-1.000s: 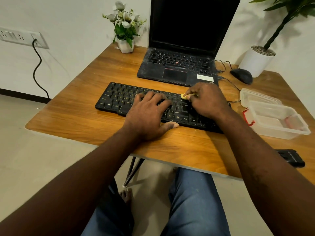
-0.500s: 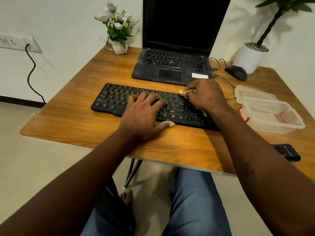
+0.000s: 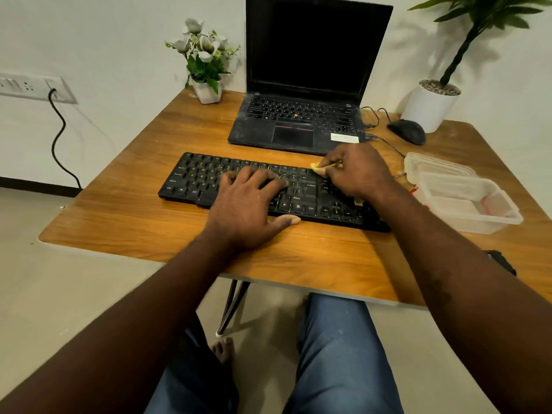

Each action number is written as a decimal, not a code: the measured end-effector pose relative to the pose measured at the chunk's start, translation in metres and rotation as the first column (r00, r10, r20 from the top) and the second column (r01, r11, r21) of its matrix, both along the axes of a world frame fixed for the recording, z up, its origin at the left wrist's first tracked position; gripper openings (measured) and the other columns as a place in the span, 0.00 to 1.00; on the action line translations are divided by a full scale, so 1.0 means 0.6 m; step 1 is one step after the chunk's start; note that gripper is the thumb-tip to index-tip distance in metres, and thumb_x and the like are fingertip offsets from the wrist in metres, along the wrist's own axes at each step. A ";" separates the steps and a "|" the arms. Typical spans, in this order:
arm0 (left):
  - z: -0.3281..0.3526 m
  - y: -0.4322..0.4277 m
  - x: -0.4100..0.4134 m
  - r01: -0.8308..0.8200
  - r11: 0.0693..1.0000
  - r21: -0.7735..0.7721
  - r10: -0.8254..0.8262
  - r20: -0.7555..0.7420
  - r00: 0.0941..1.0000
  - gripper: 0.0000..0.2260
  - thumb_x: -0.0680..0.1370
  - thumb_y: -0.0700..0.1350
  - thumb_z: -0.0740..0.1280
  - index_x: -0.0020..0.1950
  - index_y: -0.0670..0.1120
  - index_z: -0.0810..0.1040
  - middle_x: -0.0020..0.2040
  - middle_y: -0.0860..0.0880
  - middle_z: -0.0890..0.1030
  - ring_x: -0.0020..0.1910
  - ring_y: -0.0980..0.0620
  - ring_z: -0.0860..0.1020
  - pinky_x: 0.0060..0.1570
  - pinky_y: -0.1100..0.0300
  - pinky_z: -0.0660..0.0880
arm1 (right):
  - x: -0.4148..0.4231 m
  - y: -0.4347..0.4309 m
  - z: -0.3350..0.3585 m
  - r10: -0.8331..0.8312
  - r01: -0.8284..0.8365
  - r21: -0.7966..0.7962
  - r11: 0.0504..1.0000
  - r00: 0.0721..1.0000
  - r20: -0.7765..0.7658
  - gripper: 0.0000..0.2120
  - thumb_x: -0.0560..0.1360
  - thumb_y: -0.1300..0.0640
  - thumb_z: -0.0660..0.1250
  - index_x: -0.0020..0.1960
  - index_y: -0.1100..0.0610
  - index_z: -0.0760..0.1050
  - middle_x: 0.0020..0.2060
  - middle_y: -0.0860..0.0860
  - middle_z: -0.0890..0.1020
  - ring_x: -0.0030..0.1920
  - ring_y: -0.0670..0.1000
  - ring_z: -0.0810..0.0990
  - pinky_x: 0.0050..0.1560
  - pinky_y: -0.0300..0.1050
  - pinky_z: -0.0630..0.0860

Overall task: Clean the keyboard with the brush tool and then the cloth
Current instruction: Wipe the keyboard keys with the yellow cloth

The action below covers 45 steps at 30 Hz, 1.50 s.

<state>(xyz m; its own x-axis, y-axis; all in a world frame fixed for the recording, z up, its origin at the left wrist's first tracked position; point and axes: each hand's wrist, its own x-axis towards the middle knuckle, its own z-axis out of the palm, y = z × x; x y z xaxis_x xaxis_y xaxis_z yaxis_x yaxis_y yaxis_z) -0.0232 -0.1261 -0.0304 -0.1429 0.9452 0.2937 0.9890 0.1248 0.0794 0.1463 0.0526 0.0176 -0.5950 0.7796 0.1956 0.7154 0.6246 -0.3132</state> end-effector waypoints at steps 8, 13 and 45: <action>0.000 -0.001 0.001 -0.002 1.000 0.006 0.002 -0.017 1.000 0.36 0.76 0.77 0.54 0.77 0.58 0.67 0.74 0.53 0.70 0.73 0.48 0.65 0.71 0.42 0.58 | 0.037 0.002 0.013 0.073 -0.072 -0.017 0.997 0.997 0.032 0.09 0.78 0.57 0.73 0.57 0.49 0.86 0.56 0.47 0.86 0.54 0.47 0.81 0.57 0.46 0.78; -0.002 0.000 0.008 -0.011 1.000 0.019 0.012 -0.047 0.999 0.37 0.75 0.78 0.52 0.76 0.56 0.69 0.73 0.52 0.71 0.72 0.48 0.66 0.70 0.42 0.60 | 0.056 0.010 0.013 -0.085 0.086 0.028 0.996 0.996 -0.021 0.09 0.78 0.54 0.74 0.57 0.49 0.86 0.53 0.49 0.87 0.49 0.47 0.79 0.51 0.43 0.76; -0.004 0.033 0.053 0.155 0.988 -0.027 -0.156 -0.077 0.985 0.29 0.80 0.73 0.49 0.79 0.64 0.64 0.79 0.53 0.64 0.77 0.47 0.59 0.73 0.39 0.57 | 0.082 0.028 0.009 0.136 -0.136 -0.108 0.985 0.991 -0.006 0.12 0.78 0.61 0.73 0.53 0.45 0.85 0.53 0.46 0.84 0.54 0.47 0.80 0.57 0.48 0.78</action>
<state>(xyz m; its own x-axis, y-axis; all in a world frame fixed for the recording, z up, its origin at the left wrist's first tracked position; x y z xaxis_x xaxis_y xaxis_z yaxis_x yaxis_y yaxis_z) 0.0087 -0.1064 -0.0327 0.0290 0.9600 0.2785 0.9995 -0.0300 -0.0004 0.1956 0.0696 0.0229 -0.6972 0.7076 0.1144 0.6263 0.6790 -0.3831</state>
